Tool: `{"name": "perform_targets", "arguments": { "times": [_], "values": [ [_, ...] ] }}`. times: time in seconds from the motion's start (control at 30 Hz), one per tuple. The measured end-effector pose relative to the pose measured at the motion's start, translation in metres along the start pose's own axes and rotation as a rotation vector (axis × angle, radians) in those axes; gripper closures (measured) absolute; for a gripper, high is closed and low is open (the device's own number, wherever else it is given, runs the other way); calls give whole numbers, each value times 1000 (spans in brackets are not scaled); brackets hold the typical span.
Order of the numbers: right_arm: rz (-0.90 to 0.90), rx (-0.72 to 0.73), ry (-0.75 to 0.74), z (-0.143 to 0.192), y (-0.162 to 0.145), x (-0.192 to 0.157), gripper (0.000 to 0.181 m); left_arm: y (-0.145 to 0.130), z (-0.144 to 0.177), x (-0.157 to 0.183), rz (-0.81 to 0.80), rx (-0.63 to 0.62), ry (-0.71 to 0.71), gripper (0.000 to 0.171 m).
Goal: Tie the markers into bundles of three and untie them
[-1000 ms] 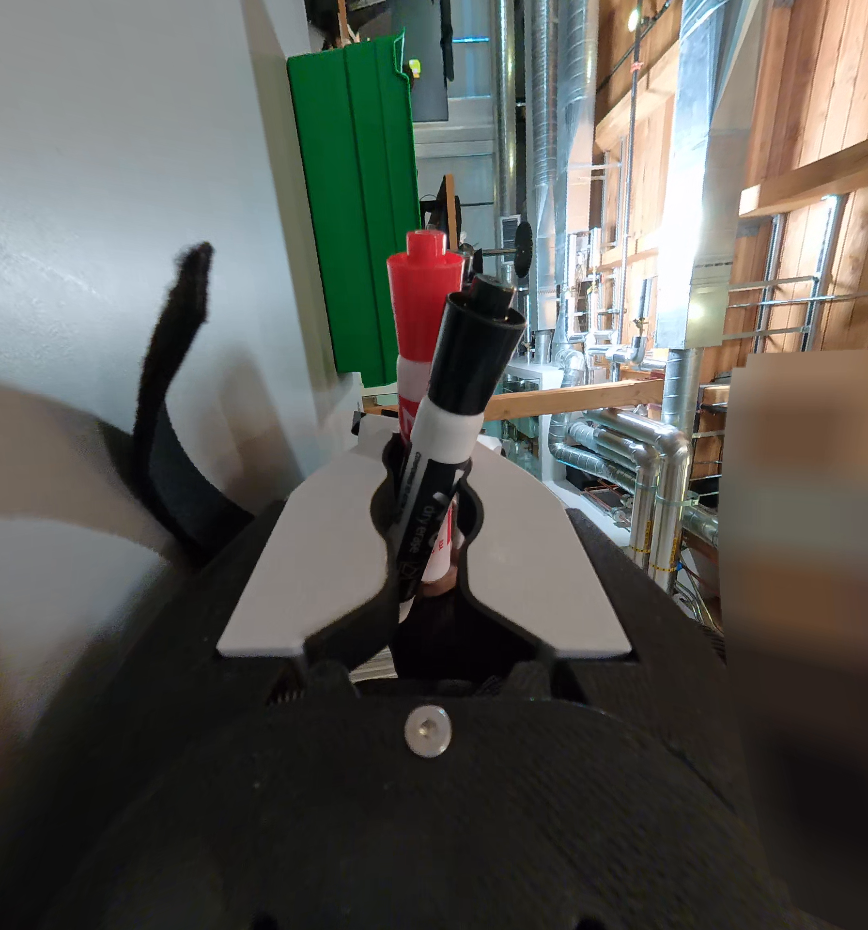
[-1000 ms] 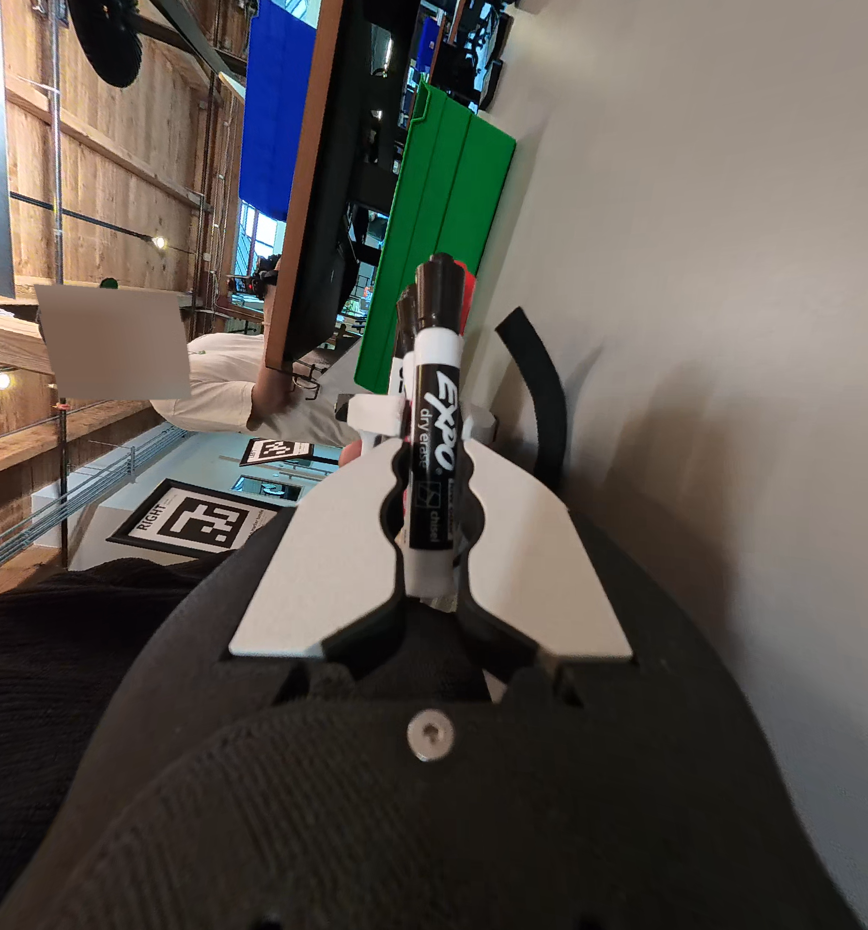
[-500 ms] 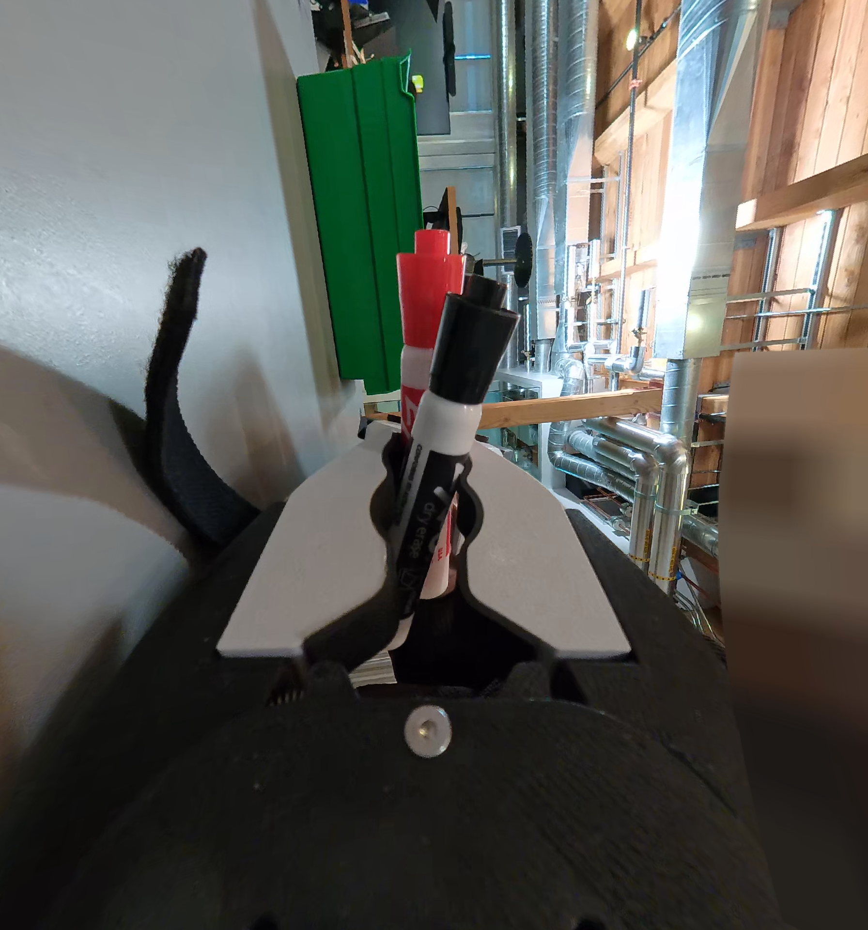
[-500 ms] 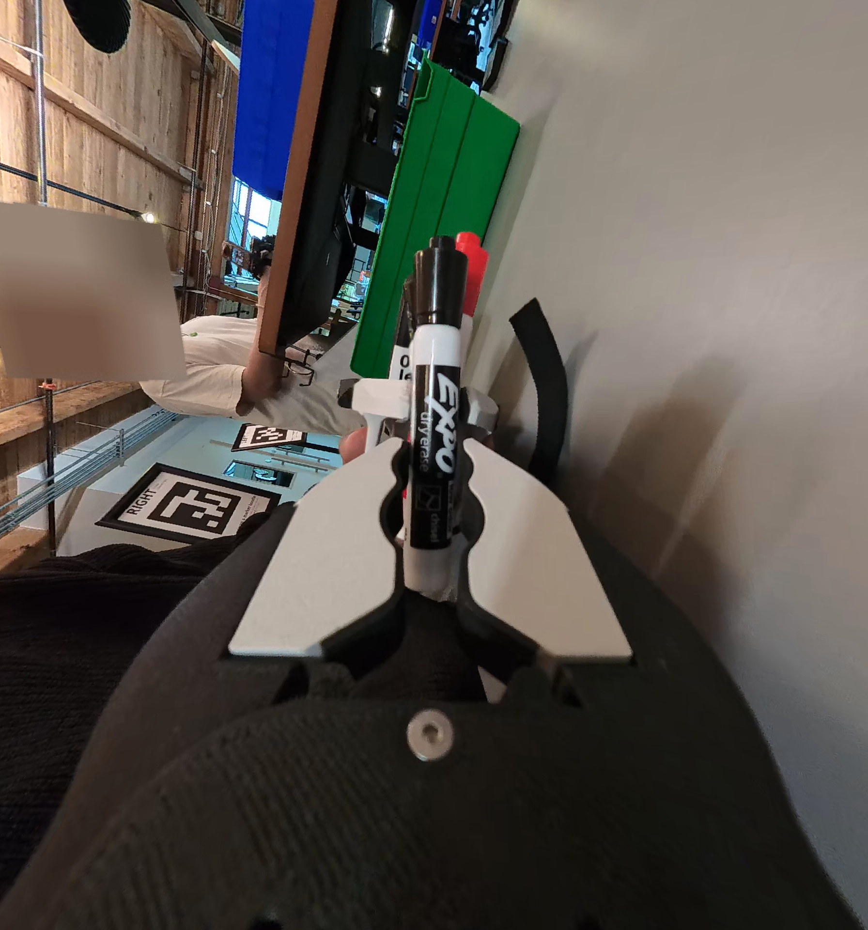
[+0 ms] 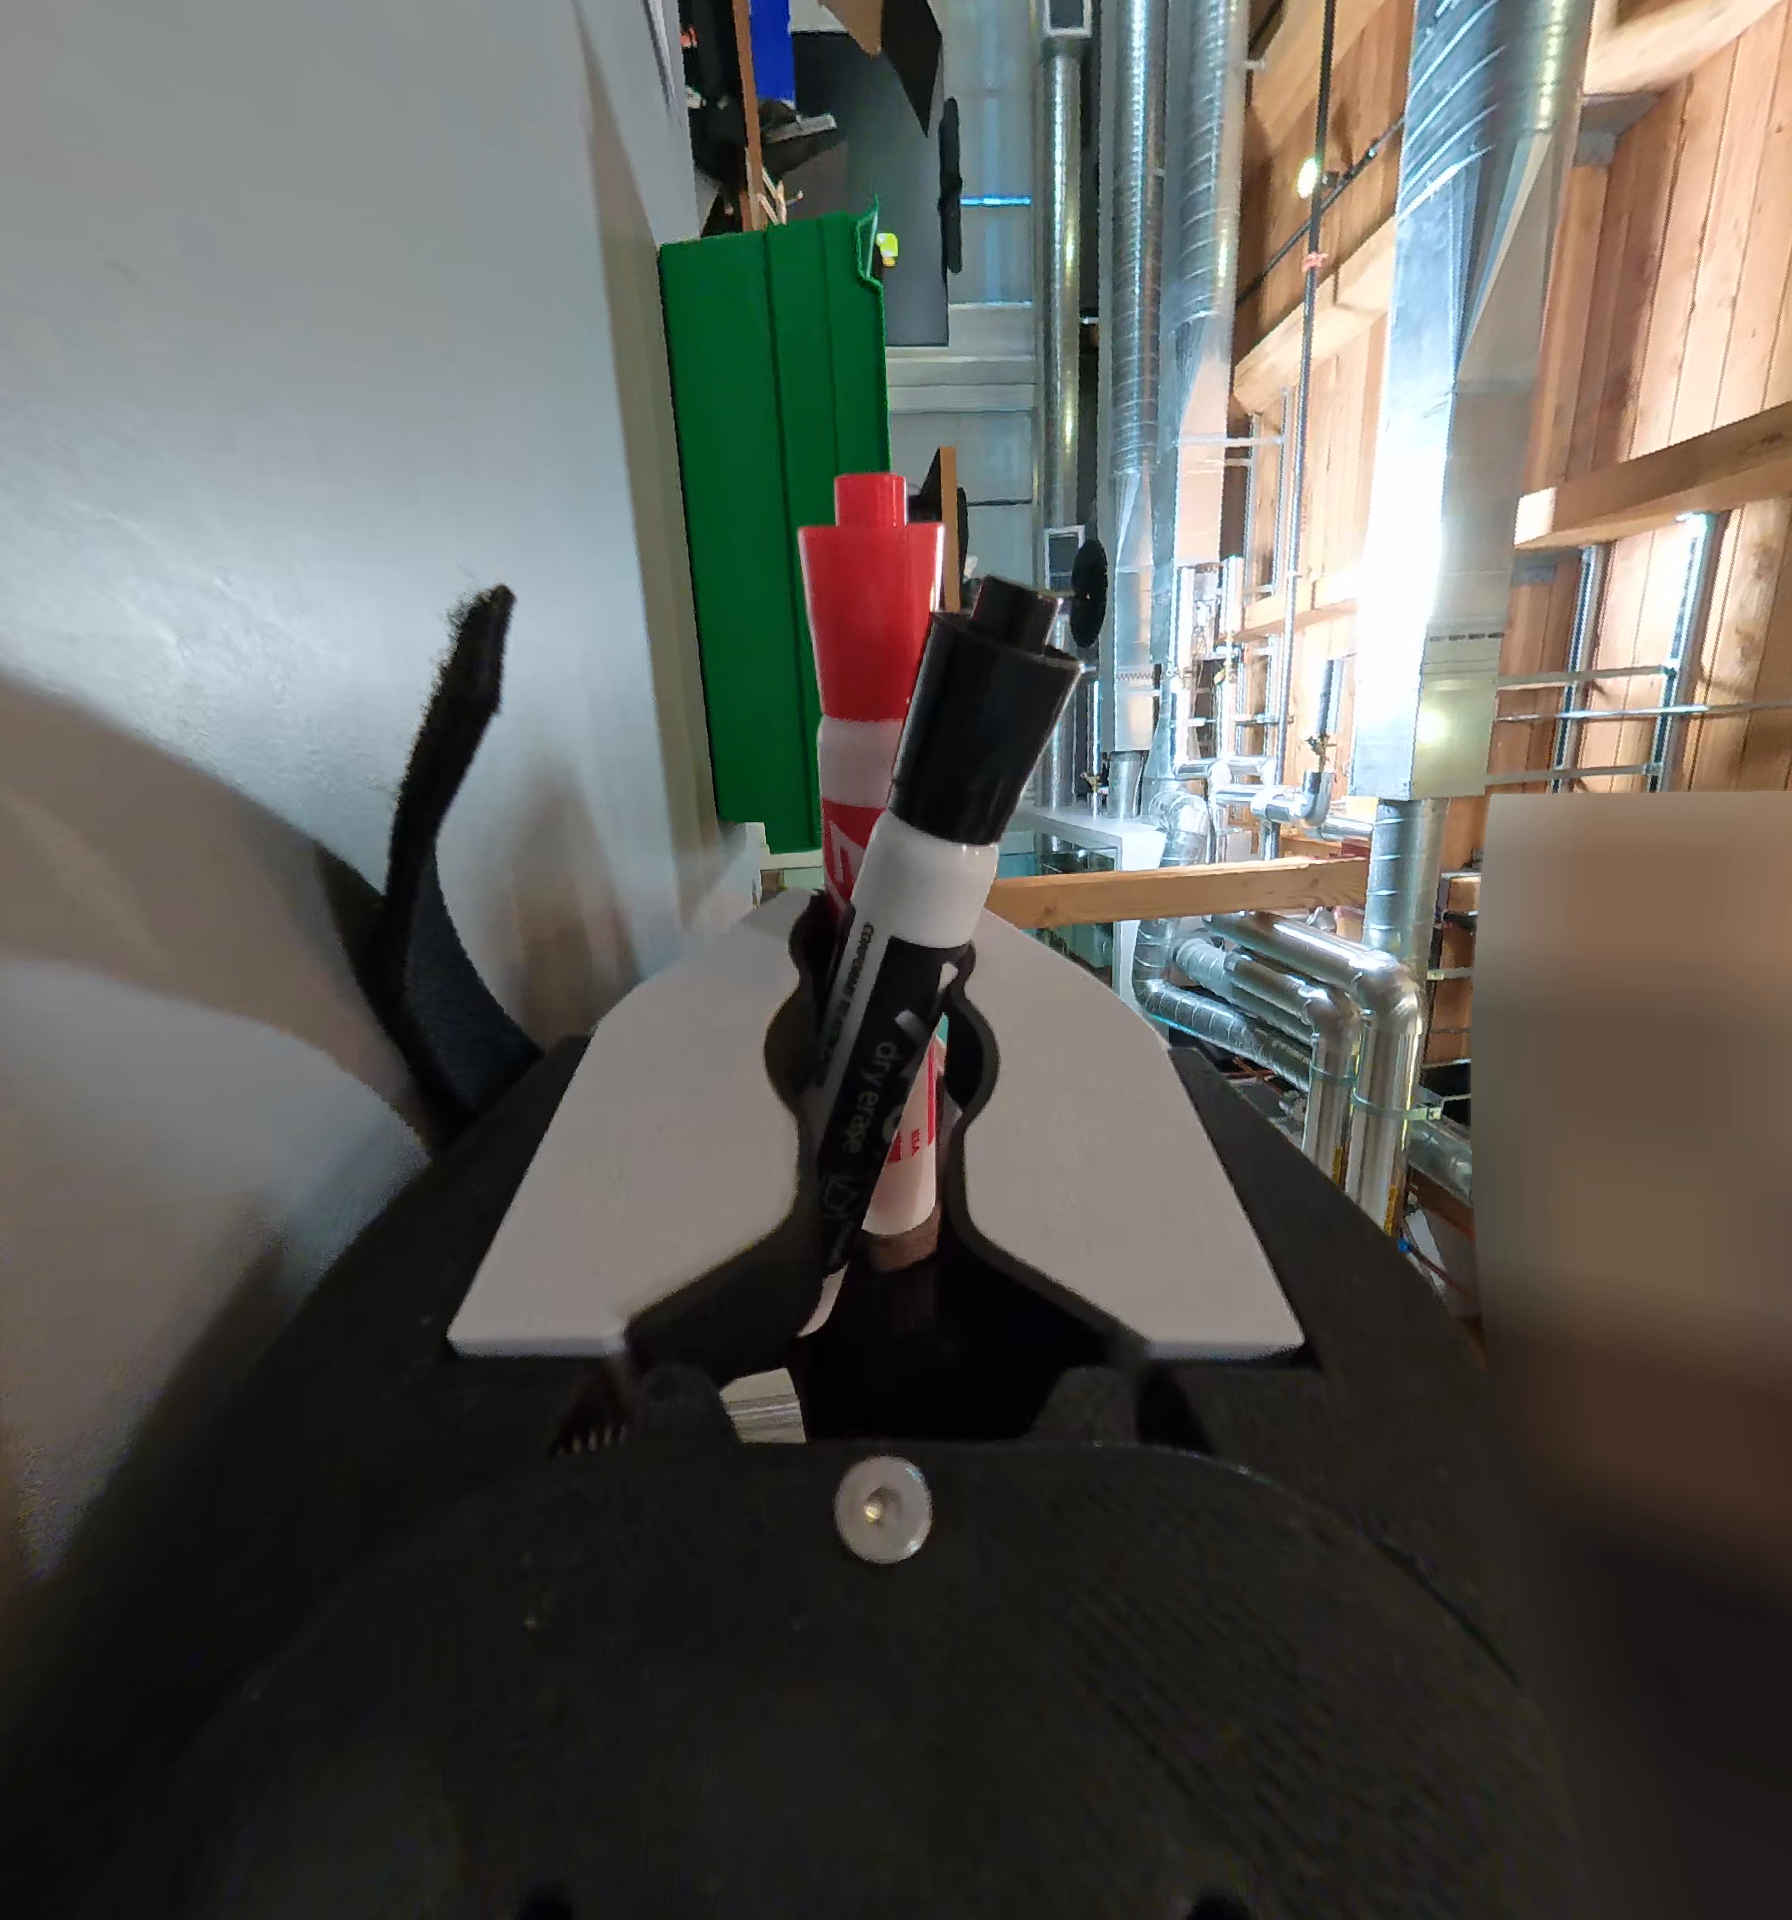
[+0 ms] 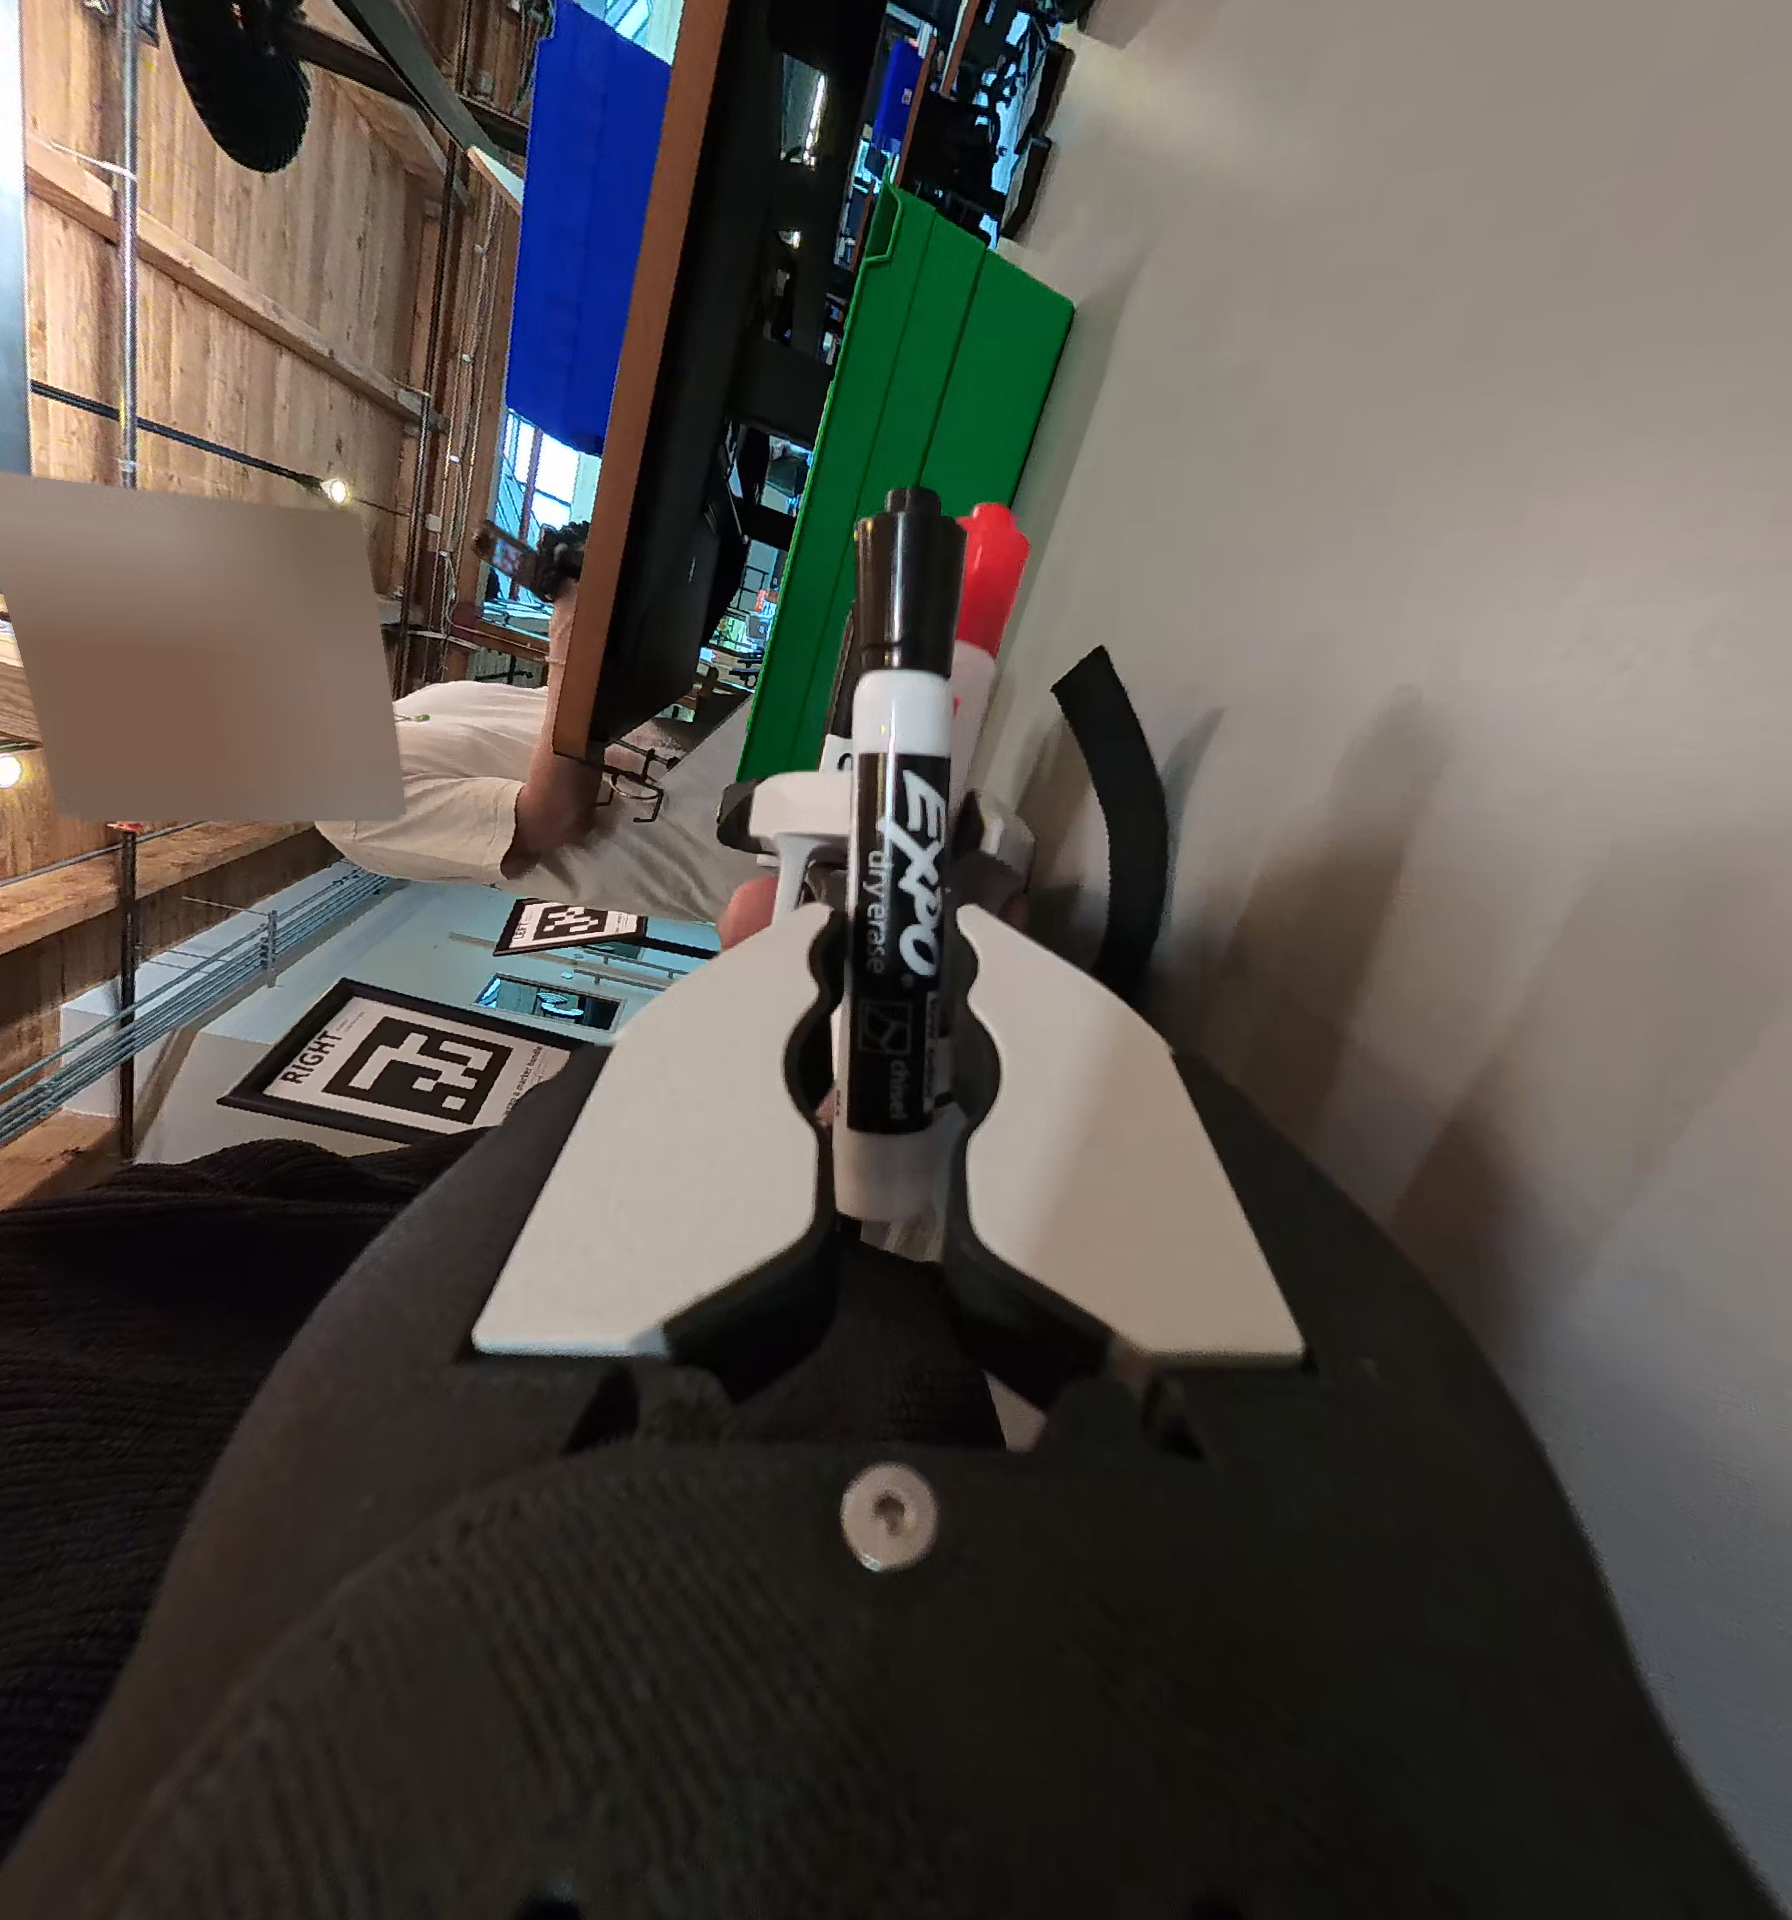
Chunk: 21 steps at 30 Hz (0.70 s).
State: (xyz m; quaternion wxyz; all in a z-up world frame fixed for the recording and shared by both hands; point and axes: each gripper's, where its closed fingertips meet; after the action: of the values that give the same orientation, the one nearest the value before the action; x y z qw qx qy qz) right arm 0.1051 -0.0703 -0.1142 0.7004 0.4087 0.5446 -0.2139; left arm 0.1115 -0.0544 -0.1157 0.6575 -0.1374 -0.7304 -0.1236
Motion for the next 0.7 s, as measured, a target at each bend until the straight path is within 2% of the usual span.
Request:
{"name": "perform_targets", "arguments": {
  "times": [0.1,0.3,0.47,0.57,0.7],
  "values": [
    [5,-2,5,0,0,-1,164,11,5,2,6,46,-6,151],
    [52,-50,-3,3,-5,-1,164,51,31,13,-15,204,-33,151],
    [103,-219,32,-8,-33,-11,164,79,54,24,-39,313,-69,151],
    [95,-326,55,-19,-59,-16,164,82,58,29,-46,323,-87,151],
    [39,-361,64,-30,-74,-16,164,73,51,36,-48,279,-118,151]
  ]
}}
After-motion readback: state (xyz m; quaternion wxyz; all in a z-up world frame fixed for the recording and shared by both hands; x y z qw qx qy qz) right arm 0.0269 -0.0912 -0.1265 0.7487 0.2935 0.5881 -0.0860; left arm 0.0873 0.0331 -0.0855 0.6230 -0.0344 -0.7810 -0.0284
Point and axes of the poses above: each gripper's, where its closed fingertips meet, z back along the fingers, y out of its top, x = y × z across the jaws, and after that the axes turned 1 degree about z, right-handed
